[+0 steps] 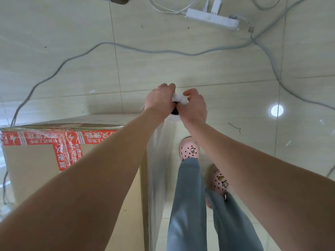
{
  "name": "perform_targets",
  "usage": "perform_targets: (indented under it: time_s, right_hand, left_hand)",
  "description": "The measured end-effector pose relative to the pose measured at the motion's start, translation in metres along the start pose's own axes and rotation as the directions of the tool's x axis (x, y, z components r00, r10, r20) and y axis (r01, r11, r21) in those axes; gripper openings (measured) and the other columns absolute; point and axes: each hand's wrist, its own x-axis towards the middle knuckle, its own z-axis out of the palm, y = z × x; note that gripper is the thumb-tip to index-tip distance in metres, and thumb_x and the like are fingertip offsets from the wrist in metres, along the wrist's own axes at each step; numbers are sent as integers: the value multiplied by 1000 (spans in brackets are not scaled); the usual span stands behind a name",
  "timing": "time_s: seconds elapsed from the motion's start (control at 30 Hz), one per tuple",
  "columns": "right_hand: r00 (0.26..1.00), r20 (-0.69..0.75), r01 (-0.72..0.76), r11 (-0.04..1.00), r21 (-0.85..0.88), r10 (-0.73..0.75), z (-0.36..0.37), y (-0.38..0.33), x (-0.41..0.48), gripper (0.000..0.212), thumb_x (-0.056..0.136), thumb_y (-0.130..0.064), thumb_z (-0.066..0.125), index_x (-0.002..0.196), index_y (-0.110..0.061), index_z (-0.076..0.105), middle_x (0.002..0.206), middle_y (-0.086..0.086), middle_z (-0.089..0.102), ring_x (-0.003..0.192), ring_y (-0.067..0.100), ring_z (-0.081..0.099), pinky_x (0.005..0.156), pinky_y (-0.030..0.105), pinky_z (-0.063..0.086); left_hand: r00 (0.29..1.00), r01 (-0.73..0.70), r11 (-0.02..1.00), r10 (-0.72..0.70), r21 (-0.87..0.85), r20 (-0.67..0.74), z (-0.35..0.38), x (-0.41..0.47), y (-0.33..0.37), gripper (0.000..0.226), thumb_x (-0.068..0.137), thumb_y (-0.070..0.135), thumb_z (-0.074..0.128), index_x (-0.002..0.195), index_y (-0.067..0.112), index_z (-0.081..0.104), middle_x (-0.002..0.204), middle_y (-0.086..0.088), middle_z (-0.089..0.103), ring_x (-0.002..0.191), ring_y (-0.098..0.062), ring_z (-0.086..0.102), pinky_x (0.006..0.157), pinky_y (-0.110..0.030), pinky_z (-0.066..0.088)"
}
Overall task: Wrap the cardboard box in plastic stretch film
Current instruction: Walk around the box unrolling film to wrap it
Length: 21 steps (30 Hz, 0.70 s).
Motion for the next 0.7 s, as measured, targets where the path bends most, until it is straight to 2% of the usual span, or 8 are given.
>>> perform_targets:
  time_s: [0.1, 0.3, 0.33, 0.4, 0.47, 0.53, 0.6, 0.7]
  right_hand:
    - [1000, 11, -24, 1000, -12, 24, 3, -5, 4, 33, 79, -19, 58, 109, -28, 51, 108, 0, 53, 73, 19, 54, 55, 25, 36]
    - [989, 84, 117, 992, 40, -120, 12, -42, 17, 39, 81, -13, 52, 116, -29, 60, 116, -3, 60, 101, 18, 58, 86, 33, 49]
    - [989, 83, 115, 992, 57, -120, 15, -46, 18, 39, 81, -13, 54, 117, -27, 59, 114, -2, 60, 100, 18, 58, 85, 34, 50]
    - [996, 77, 46, 997, 56, -50, 20, -51, 21, 36, 79, -19, 58, 114, -25, 54, 102, -2, 58, 86, 18, 58, 72, 31, 49]
    - [997, 72, -24, 998, 66, 20, 24, -53, 22, 28, 76, -22, 60, 103, -25, 51, 83, -5, 54, 69, 13, 55, 55, 26, 41]
    - [998, 65, -31, 996, 85, 25, 27, -54, 24, 24, 75, -22, 60, 96, -26, 48, 75, -10, 50, 64, 10, 52, 51, 24, 36]
    - [997, 67, -37, 993, 113, 30, 27, -55, 26, 26, 75, -20, 60, 100, -25, 51, 79, -7, 53, 67, 12, 54, 54, 25, 39]
    - [995, 91, -54, 993, 105, 45, 30, -55, 27, 40, 77, -17, 60, 116, -22, 52, 101, 3, 59, 84, 20, 59, 69, 29, 45]
  left_hand:
    - [995, 101, 994, -100, -42, 13, -7, 6, -6, 19, 77, 18, 58, 93, 12, 50, 88, -8, 52, 76, -29, 49, 59, -32, 36]
    - [919, 388, 854, -388, -346, 73, -22, 17, -33, 18, 74, 23, 62, 79, 14, 47, 79, -4, 57, 74, -27, 60, 52, -28, 43]
    - [908, 409, 832, -411, -374, 77, -25, 18, -37, 18, 74, 23, 62, 80, 14, 48, 81, -5, 60, 75, -27, 63, 54, -30, 47]
    - [891, 437, 795, -447, -420, 81, -29, 21, -42, 19, 73, 23, 63, 84, 13, 51, 87, -8, 65, 77, -29, 67, 63, -35, 56]
    - [883, 449, 780, -463, -436, 79, -29, 21, -47, 21, 73, 24, 64, 84, 12, 50, 87, -9, 65, 77, -29, 66, 63, -39, 57]
    - [896, 428, 822, -439, -376, 61, -29, 22, -49, 24, 75, 25, 64, 86, 12, 48, 82, -6, 59, 74, -28, 60, 51, -32, 46]
    - [929, 365, 885, -367, -290, 49, -31, 25, -46, 28, 78, 25, 64, 99, 12, 49, 88, -6, 57, 76, -27, 56, 51, -29, 37]
    - [961, 274, 943, -260, -188, 97, -35, 31, -41, 48, 83, 17, 59, 130, 21, 46, 113, -8, 58, 96, -29, 60, 65, -32, 44]
